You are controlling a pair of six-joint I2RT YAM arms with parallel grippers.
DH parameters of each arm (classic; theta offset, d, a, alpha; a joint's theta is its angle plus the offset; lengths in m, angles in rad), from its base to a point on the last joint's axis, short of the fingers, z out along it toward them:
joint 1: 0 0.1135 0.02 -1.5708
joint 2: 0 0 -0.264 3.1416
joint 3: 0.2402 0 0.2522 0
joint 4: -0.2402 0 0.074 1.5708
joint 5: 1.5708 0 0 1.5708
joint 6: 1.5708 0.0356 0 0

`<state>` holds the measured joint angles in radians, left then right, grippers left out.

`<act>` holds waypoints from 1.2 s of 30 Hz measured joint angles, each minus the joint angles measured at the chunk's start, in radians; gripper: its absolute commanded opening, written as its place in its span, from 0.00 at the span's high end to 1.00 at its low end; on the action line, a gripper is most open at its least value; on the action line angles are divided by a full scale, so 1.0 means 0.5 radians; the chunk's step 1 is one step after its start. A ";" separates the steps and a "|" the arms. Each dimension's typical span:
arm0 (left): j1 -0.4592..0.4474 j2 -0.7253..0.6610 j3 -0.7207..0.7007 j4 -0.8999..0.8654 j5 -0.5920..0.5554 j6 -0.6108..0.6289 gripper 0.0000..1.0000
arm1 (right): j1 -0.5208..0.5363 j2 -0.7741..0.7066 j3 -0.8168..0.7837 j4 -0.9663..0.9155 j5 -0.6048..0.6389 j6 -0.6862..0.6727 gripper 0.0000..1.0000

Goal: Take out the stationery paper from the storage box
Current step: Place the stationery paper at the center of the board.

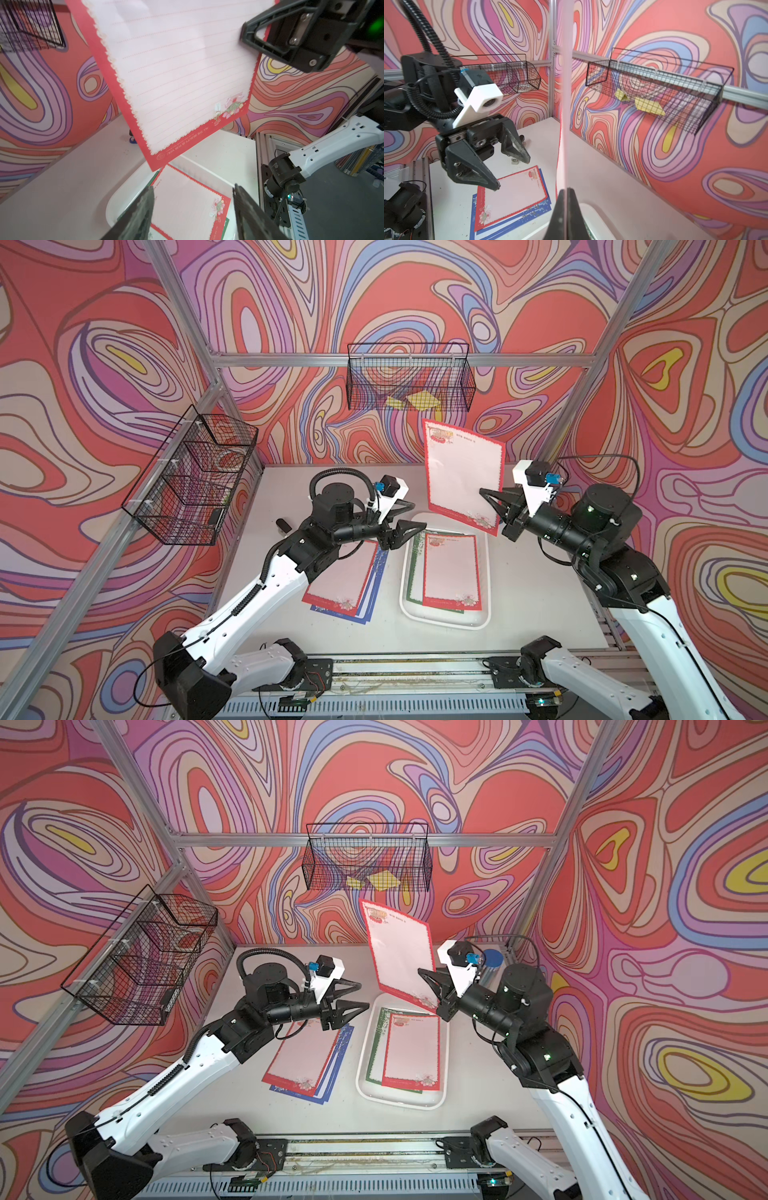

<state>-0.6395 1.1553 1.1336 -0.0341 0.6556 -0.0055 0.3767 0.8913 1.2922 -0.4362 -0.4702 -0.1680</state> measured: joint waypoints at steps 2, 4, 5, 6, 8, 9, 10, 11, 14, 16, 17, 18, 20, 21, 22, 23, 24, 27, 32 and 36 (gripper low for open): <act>0.011 -0.075 -0.001 0.031 0.044 0.031 0.36 | 0.000 -0.025 -0.066 0.165 -0.109 0.004 1.00; 0.025 -0.171 -0.005 0.068 0.085 0.060 0.37 | 0.000 -0.056 -0.135 0.307 -0.207 0.022 1.00; 0.031 -0.222 -0.005 0.091 0.103 0.072 0.37 | 0.000 -0.071 -0.163 0.371 -0.256 0.036 1.00; 0.040 -0.275 -0.006 0.112 0.113 0.079 0.37 | 0.000 -0.082 -0.182 0.434 -0.312 0.050 1.00; 0.055 -0.356 -0.006 0.134 0.123 0.094 0.38 | 0.000 -0.089 -0.188 0.528 -0.403 0.085 1.00; 0.063 -0.389 -0.005 0.137 0.124 0.101 0.38 | 0.000 -0.089 -0.188 0.571 -0.441 0.101 1.00; 0.072 -0.422 -0.004 0.134 0.121 0.114 0.39 | 0.000 -0.090 -0.188 0.620 -0.490 0.124 1.00; 0.079 -0.445 -0.001 0.126 0.113 0.129 0.39 | 0.001 -0.090 -0.188 0.658 -0.535 0.150 1.00; 0.095 -0.464 0.044 0.053 0.098 0.175 0.40 | 0.002 -0.087 -0.188 0.734 -0.671 0.225 1.00; 0.105 -0.459 0.072 0.021 0.101 0.188 0.40 | 0.002 -0.070 -0.175 0.755 -0.773 0.278 1.00; 0.106 -0.457 0.085 0.002 0.105 0.194 0.40 | 0.002 -0.056 -0.160 0.760 -0.823 0.307 1.00; 0.108 -0.452 0.097 -0.011 0.110 0.198 0.40 | 0.002 -0.043 -0.148 0.765 -0.871 0.330 1.00; 0.109 -0.443 0.117 -0.028 0.126 0.198 0.43 | 0.002 -0.014 -0.123 0.771 -0.967 0.380 1.00; 0.111 -0.439 0.120 -0.033 0.137 0.198 0.43 | 0.002 -0.005 -0.120 0.774 -0.996 0.398 1.00; 0.113 -0.436 0.121 -0.035 0.157 0.198 0.45 | 0.004 0.005 -0.120 0.774 -1.028 0.417 1.00; 0.114 -0.434 0.121 -0.042 0.185 0.196 0.48 | 0.005 0.016 -0.120 0.771 -1.054 0.434 1.00; 0.114 -0.433 0.121 -0.045 0.212 0.196 0.50 | 0.005 0.027 -0.120 0.769 -1.081 0.449 1.00; 0.114 -0.414 0.137 -0.066 0.346 0.188 0.58 | 0.005 0.073 -0.111 0.766 -1.151 0.503 1.00; 0.114 -0.367 0.192 -0.093 0.564 0.147 0.79 | 0.005 0.179 -0.092 0.751 -1.241 0.567 1.00; 0.114 -0.364 0.195 -0.104 0.626 0.111 1.00 | 0.005 0.217 -0.095 0.755 -1.282 0.603 1.00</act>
<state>-0.5823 0.9733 1.2308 -0.0860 0.9688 0.0502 0.3794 0.9997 1.2446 -0.0589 -1.1110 0.1333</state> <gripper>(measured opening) 0.093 0.042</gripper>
